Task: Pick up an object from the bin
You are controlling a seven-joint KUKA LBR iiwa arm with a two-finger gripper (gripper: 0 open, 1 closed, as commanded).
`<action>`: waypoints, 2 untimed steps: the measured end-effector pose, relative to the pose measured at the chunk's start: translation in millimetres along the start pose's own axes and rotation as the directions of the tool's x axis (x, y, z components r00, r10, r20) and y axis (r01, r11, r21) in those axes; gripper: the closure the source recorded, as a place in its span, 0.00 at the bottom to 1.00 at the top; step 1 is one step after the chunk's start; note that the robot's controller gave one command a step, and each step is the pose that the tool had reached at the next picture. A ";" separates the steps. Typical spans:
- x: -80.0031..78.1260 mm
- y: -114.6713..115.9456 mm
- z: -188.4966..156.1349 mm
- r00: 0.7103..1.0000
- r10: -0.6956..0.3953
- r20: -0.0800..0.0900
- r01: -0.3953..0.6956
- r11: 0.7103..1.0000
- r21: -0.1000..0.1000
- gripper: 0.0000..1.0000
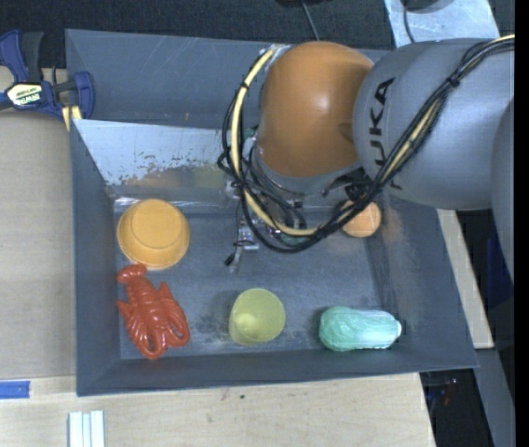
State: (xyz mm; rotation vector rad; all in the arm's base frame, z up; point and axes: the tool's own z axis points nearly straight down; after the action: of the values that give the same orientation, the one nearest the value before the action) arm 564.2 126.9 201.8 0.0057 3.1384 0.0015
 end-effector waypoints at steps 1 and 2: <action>0.1 0.1 0.2 1.000 0.000 0.000 0.000 1.000 0.000 0.00; 34.3 34.2 54.0 1.000 -0.020 -0.001 0.020 1.000 -0.001 0.00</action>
Offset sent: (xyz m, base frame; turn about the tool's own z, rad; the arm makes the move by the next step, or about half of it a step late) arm -0.0334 0.0334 -0.0528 -0.0166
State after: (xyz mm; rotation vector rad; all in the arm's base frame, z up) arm 530.2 161.3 147.7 -0.0254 3.1390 0.0029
